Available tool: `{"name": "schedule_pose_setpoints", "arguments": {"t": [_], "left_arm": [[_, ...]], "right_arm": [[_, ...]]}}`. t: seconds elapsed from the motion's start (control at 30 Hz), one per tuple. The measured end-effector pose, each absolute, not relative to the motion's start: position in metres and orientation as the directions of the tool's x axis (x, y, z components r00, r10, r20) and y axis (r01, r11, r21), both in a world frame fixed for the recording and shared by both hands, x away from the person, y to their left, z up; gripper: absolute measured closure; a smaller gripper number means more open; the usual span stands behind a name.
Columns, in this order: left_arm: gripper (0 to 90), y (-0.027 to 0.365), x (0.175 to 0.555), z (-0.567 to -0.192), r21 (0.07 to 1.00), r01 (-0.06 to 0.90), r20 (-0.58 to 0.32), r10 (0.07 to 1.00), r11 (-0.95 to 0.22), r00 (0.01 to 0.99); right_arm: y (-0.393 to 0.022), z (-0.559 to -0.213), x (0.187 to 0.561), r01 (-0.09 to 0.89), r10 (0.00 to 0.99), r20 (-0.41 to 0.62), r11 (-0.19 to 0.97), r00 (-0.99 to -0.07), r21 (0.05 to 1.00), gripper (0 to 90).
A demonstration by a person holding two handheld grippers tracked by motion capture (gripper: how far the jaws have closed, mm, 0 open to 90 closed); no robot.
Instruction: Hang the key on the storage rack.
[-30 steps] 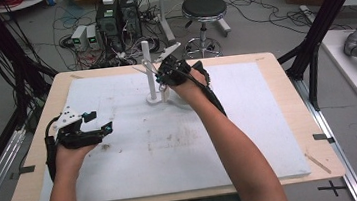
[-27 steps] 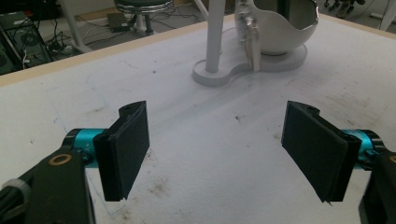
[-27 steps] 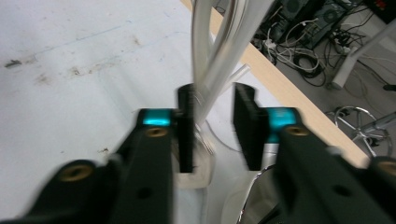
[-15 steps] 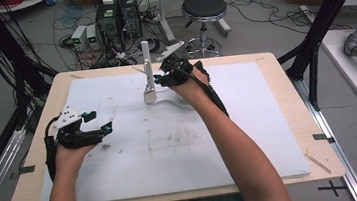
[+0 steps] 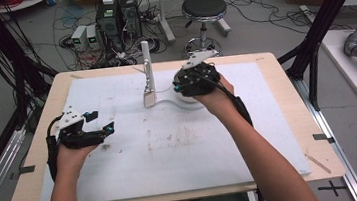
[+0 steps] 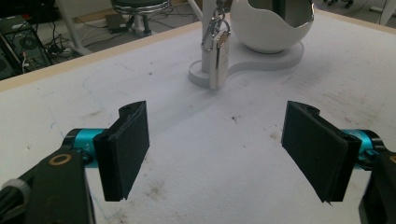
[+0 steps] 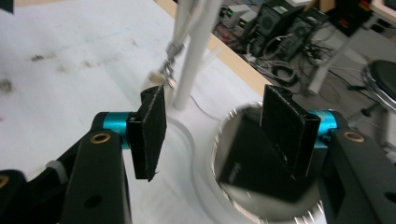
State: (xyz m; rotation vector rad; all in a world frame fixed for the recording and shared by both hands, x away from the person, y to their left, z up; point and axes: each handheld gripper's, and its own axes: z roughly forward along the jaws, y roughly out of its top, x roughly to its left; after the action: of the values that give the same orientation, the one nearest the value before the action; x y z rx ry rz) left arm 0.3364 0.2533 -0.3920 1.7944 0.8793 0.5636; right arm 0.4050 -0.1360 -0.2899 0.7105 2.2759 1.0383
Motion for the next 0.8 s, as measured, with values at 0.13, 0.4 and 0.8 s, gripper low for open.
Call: {"name": "schedule_pose_setpoints", "arguments": {"t": [0.13, 0.4, 0.8], "left_arm": [[23.5, 0.254, 0.335, -0.391, 0.927, 0.304, -0.02, 0.782, -0.219, 0.623], [23.5, 0.25, 0.336, -0.392, 0.925, 0.304, -0.015, 0.778, -0.228, 0.629], [23.5, 0.249, 0.336, -0.393, 0.925, 0.299, -0.01, 0.772, -0.234, 0.635]], "right_arm": [[-0.163, -0.298, 0.39, 0.26, 0.677, -0.227, 0.538, -0.7, 0.802, 40.5], [-0.209, -0.318, 0.372, 0.3, 0.724, -0.176, 0.477, -0.667, 0.826, 37.1], [-0.233, -0.356, 0.353, 0.33, 0.754, -0.106, 0.403, -0.648, 0.853, 30.7]]}}
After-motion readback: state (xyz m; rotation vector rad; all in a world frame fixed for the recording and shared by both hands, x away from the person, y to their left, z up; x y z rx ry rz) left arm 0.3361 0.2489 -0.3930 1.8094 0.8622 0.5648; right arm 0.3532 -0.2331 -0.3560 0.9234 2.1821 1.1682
